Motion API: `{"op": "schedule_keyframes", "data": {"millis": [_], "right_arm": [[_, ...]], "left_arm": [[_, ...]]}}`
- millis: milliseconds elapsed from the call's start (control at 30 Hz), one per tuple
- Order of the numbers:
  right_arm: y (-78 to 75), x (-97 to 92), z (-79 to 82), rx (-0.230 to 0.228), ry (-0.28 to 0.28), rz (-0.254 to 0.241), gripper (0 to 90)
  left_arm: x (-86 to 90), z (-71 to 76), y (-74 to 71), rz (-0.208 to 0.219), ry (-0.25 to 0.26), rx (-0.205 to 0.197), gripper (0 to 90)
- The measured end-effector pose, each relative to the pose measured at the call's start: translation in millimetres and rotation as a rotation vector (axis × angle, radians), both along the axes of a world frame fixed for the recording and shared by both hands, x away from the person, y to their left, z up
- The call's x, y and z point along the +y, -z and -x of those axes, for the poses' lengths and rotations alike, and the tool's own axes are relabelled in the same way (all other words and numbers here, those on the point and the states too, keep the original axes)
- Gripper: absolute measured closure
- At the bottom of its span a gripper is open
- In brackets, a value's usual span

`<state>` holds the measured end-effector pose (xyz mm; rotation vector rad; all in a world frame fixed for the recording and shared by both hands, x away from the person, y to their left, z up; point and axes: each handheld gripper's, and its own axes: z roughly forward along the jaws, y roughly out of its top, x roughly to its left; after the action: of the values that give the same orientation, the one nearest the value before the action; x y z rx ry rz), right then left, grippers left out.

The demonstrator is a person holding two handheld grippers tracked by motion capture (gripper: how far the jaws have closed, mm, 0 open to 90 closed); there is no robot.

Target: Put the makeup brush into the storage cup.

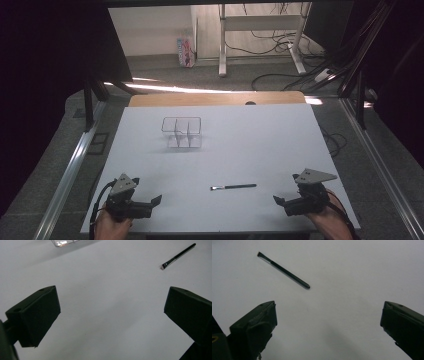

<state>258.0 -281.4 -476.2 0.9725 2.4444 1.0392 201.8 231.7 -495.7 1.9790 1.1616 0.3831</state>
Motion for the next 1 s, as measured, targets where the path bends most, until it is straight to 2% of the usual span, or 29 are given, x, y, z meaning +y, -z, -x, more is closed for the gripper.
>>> {"op": "schedule_keyframes", "data": {"millis": [133, 267, 400, 633, 767, 1000], "right_arm": [[0.4, -5.3, -3.4, 0.031, 0.023, -0.021, 5.2], [-1.3, -8.1, -5.5, 0.037, 0.022, -0.045, 6.3], [0.9, -6.4, -6.3, 0.052, 0.014, -0.021, 5.8], [2.2, -2.2, -4.8, 0.076, 0.008, -0.006, 3.1], [1.9, -1.3, -5.0, 0.065, 0.009, 0.003, 2.5], [-1.2, -0.5, -6.9, 0.065, 0.010, 0.034, 2.5]], "left_arm": [[-1.2, -0.3, 0.2, -0.012, 0.004, -0.016, 1.3], [-2.6, -1.0, 0.8, -0.030, 0.011, -0.019, 1.8], [-2.6, -1.7, 1.9, -0.051, 0.015, -0.016, 2.7], [-4.4, -2.3, 3.0, -0.057, 0.031, -0.007, 1.8], [-6.3, -2.8, 3.8, -0.063, 0.040, 0.001, 1.7], [-7.1, -2.3, 1.0, -0.033, 0.045, -0.005, 0.7]]}}
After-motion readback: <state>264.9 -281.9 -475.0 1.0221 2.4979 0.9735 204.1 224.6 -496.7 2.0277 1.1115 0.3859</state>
